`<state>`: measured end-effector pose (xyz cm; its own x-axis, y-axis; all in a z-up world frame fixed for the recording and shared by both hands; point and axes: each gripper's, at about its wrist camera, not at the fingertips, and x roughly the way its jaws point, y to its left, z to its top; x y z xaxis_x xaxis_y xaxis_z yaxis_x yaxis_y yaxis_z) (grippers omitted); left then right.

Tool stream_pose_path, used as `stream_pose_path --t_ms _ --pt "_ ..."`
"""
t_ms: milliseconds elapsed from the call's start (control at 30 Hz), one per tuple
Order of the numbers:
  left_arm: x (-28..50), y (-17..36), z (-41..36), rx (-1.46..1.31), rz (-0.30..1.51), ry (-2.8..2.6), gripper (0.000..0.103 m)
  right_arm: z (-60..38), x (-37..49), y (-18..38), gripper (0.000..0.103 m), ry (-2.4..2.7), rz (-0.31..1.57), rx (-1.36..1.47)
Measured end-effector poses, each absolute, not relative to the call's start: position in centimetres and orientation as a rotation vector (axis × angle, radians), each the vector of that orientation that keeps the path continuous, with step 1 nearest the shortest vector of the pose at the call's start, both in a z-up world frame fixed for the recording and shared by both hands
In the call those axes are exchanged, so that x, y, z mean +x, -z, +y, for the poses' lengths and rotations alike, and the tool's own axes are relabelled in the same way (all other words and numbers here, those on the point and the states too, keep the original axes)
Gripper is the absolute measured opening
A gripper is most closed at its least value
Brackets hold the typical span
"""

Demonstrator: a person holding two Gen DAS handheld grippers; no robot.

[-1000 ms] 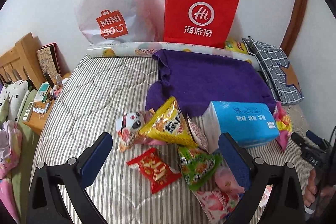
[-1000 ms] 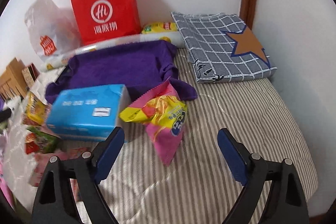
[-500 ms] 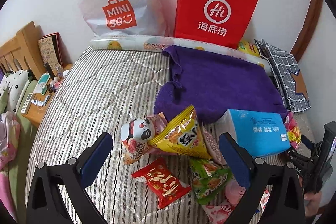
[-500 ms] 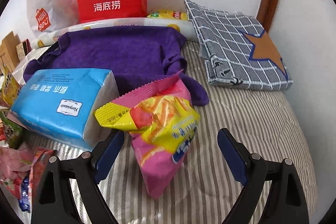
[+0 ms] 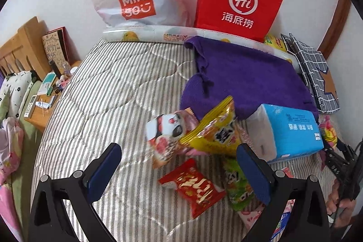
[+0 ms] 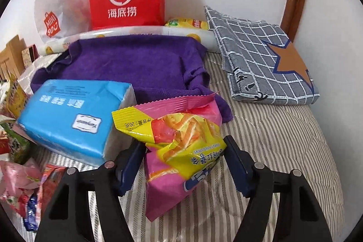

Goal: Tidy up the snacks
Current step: 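Grasp the small red snack packet with the left tool while the right tool holds the chip bag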

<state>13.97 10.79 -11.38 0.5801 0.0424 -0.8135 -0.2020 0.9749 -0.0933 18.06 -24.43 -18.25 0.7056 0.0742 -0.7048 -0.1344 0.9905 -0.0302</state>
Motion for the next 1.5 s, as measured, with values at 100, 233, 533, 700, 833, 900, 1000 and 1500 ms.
stream_pose_path --t_ms 100,233,533,700,833,900,1000,1500 --pt "13.3 11.8 11.6 -0.194 0.954 -0.152 0.102 -24.9 17.3 17.4 0.069 -0.098 0.771 -0.044" --pt "12.4 12.5 12.1 -0.202 0.979 -0.149 0.101 -25.4 16.2 16.3 0.069 -0.075 0.76 -0.011" --pt "12.2 14.6 11.1 -0.204 1.019 -0.095 0.095 -25.1 12.9 14.5 0.069 -0.044 0.749 0.025" --pt "12.7 15.7 10.9 -0.221 1.051 -0.051 0.091 -24.4 11.4 14.0 0.069 -0.029 0.749 0.023" --pt "13.1 16.4 10.7 -0.227 1.068 -0.006 0.085 -23.8 10.6 13.6 0.069 -0.016 0.75 0.026" --pt "13.5 16.8 10.4 -0.223 1.082 0.01 0.083 -23.5 10.2 13.3 0.069 -0.008 0.748 0.031" --pt "14.0 17.4 9.9 -0.205 1.097 0.041 0.08 -23.1 9.6 13.2 0.069 0.005 0.748 0.042" --pt "13.0 16.6 8.5 -0.095 1.074 0.175 0.044 -21.2 6.8 12.8 0.069 0.088 0.764 0.032"
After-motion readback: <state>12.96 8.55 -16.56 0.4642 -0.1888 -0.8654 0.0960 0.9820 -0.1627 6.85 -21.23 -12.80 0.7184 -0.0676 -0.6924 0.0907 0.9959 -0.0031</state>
